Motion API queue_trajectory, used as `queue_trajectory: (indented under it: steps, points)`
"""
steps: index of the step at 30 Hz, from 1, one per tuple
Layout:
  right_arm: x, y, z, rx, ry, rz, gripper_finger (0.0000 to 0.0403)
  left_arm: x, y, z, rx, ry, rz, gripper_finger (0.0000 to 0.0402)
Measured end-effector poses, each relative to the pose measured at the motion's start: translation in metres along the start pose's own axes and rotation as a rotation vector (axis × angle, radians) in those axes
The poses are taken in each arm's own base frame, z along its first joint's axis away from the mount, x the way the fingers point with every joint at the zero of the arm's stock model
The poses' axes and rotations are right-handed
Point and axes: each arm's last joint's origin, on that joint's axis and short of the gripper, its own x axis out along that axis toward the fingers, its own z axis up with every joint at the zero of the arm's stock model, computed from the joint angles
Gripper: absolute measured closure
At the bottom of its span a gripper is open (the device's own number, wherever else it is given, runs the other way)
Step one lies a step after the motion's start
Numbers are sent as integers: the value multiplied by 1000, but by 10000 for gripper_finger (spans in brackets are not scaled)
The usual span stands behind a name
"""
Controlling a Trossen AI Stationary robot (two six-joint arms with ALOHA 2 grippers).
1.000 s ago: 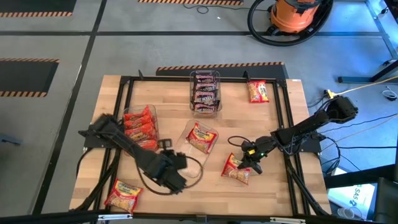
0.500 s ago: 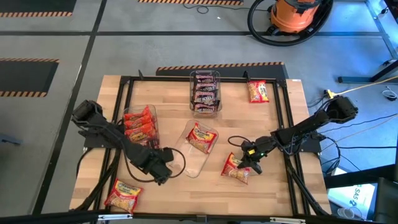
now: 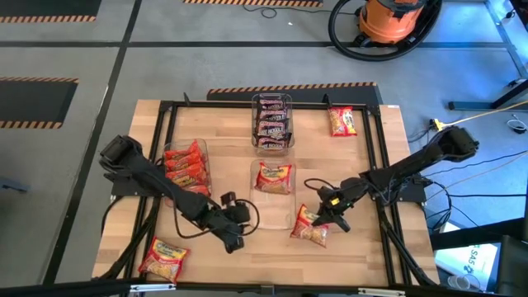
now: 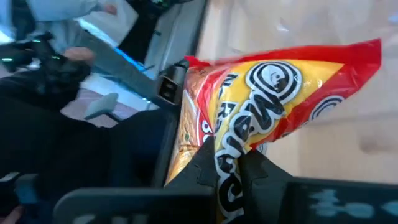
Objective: Sort Maruchan noodles
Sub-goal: Put the red noodle pack into the bottom transparent bin
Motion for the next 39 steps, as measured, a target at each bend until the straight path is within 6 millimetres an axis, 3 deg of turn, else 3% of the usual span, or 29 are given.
queue_trajectory:
  steps: [4, 10, 13, 17, 24, 32, 39]
  points:
    - [-1, 14, 15, -32, 5, 6, 400, 11, -4, -4, 6, -26, 27, 294]
    - [-2, 47, 59, -164, -5, -68, 400, 30, -14, -8, 3, -127, 55, 294]
    - [-3, 60, 80, -283, 12, -199, 400, 42, -18, -9, 6, -151, 43, 294]
    - [-3, 63, 105, -465, 59, -403, 400, 55, -19, -13, 2, -155, 50, 294]
    - [18, 31, 133, -711, 212, -586, 400, 61, -21, -18, 4, -162, 64, 294]
    - [50, -20, 127, -794, 413, -666, 400, 60, -22, -17, 2, -168, 59, 294]
    - [68, -36, 118, -776, 455, -640, 400, 60, -22, -17, 0, -176, 60, 294]
